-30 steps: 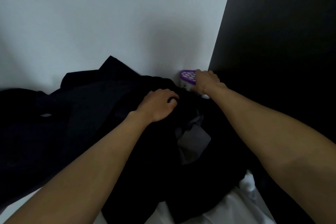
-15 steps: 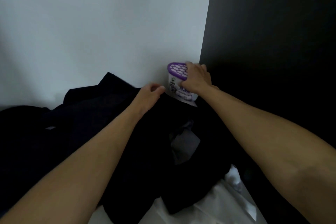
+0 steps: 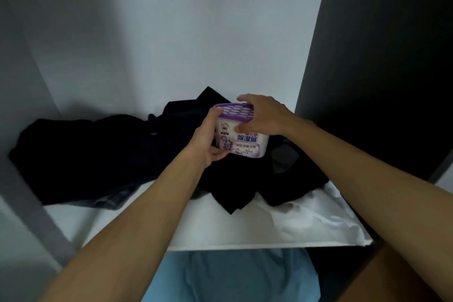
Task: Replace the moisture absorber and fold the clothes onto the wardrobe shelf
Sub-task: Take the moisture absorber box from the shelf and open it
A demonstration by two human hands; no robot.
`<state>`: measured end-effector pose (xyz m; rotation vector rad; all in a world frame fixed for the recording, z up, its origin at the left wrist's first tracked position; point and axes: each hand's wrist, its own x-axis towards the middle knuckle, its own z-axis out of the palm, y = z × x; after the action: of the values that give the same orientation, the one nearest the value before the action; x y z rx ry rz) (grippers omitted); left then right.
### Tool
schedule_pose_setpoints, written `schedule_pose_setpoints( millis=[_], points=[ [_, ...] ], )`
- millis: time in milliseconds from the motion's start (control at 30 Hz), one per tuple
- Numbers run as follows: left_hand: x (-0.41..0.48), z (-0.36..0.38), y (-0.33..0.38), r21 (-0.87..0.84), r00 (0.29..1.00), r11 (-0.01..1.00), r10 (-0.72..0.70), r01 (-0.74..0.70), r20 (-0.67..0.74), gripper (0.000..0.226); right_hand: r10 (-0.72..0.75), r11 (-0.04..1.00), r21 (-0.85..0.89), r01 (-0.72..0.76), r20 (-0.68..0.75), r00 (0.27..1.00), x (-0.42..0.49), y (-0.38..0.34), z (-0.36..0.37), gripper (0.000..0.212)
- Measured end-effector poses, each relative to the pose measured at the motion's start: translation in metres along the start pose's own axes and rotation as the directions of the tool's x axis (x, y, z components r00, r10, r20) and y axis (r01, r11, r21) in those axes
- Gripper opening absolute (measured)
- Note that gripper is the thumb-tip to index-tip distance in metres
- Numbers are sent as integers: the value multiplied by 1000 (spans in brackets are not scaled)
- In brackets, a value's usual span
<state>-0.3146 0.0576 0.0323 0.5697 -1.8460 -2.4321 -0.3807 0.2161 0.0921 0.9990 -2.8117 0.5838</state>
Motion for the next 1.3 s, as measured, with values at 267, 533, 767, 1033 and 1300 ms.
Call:
schedule_pose_setpoints(
  millis=[267,533,767,1033,1300],
  points=[
    [-114,-93,-41,-136,980,990,19,-46,-197,46,-73,941,328,78,-29,997,-67,-97,62,83],
    [-223,-178,-88,-218,871,957,63,-192,-488,32,21,475,826,-303,334,942,-128,-170,144,54],
    [-337,-228,-142,-188,661,918,98,-348,-744,38,-316,296,832,-469,549,774,-175,-264,214,70],
    [-512,-278,-231,-230,448,902,-46,-365,-893,52,-535,429,744,-513,666,519,-287,-387,276,60],
    [-676,-362,-285,-229,191,864,-158,-449,-969,52,-649,518,701,-490,695,309,-403,-546,331,65]
  ],
)
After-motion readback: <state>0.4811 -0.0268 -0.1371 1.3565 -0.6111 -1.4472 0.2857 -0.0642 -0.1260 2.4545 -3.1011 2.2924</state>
